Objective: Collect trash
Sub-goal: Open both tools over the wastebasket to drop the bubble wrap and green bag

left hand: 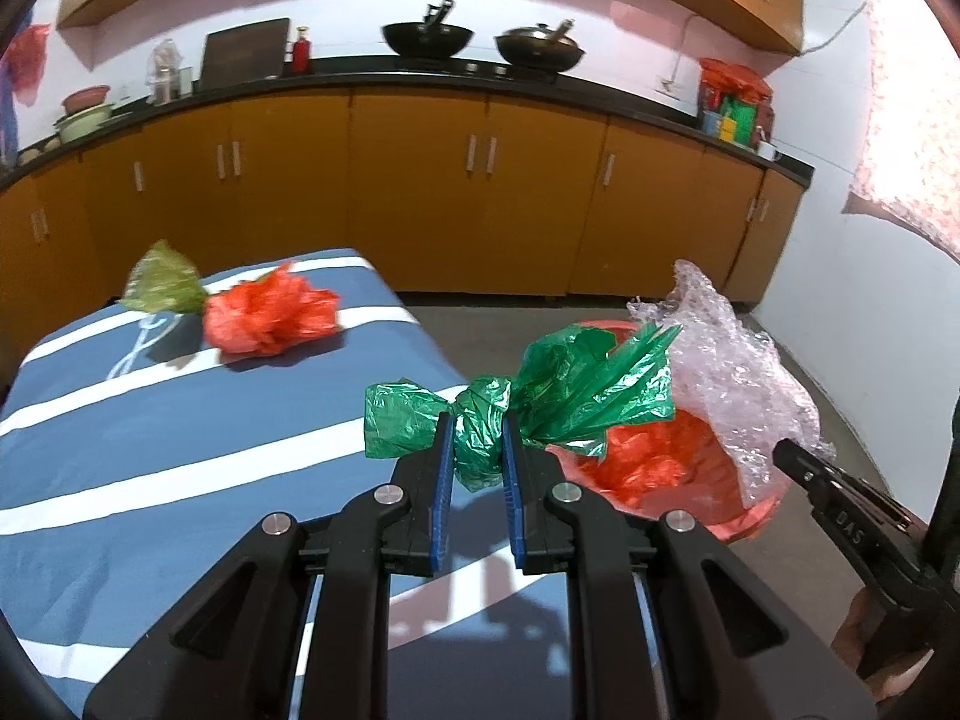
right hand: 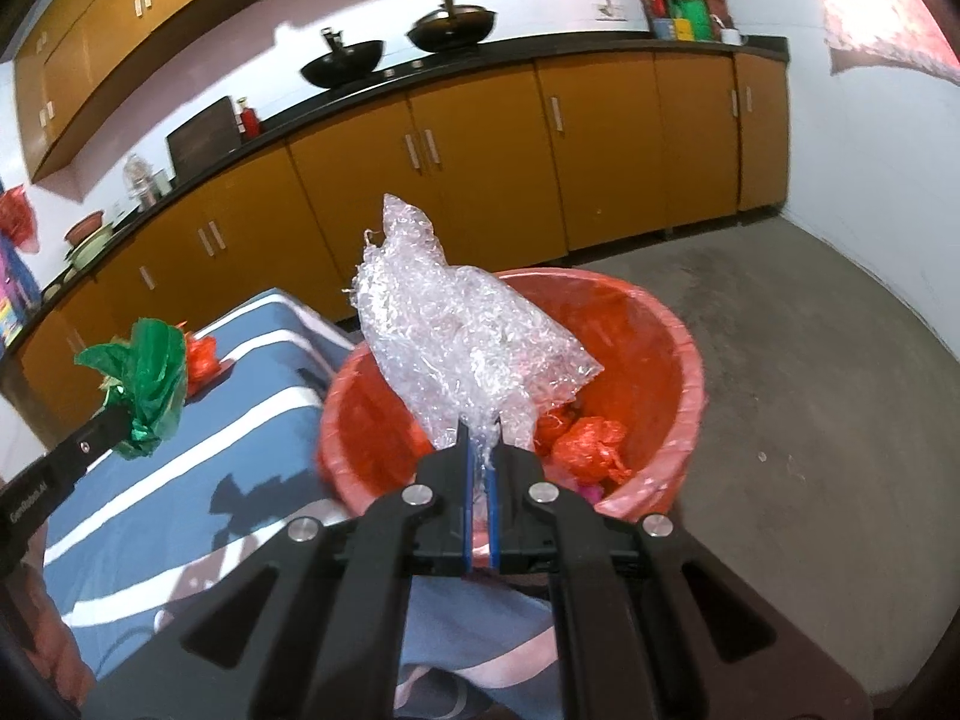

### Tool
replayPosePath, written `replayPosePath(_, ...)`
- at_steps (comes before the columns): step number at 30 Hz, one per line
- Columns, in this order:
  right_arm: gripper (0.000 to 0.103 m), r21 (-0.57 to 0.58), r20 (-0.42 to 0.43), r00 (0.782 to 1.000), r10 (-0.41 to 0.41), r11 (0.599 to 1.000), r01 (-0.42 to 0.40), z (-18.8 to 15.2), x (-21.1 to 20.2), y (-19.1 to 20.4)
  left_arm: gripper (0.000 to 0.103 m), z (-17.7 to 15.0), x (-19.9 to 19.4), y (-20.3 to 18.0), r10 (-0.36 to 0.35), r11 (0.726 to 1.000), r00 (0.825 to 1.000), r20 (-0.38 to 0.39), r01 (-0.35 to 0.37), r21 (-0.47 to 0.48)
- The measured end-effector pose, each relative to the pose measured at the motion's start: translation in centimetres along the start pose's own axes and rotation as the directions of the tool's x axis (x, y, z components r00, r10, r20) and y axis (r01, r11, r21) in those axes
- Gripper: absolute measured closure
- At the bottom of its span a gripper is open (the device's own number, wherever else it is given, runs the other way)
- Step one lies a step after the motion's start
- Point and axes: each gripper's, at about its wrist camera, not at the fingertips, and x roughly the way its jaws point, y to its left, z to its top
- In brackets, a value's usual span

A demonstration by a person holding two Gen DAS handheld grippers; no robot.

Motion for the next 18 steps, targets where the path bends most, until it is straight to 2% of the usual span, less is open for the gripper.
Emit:
replayPosePath(8,0.098,0.070,-0.005,0.999,-0.032,0.997,0.032,1.1,1.7,-2.3,0.088,0.5,2.9,-3.5,-0.052,0.998,0.998,-0.020,0.053,0.045)
replayPosePath(18,0.098,0.089,-0.006,0.999,-0.035,0.995,0.035,1.8,3.7,-3.4,0.088,0.6,5.7,-6.2,-0.090,0.992,0.995,-0.046,0.094,0.085)
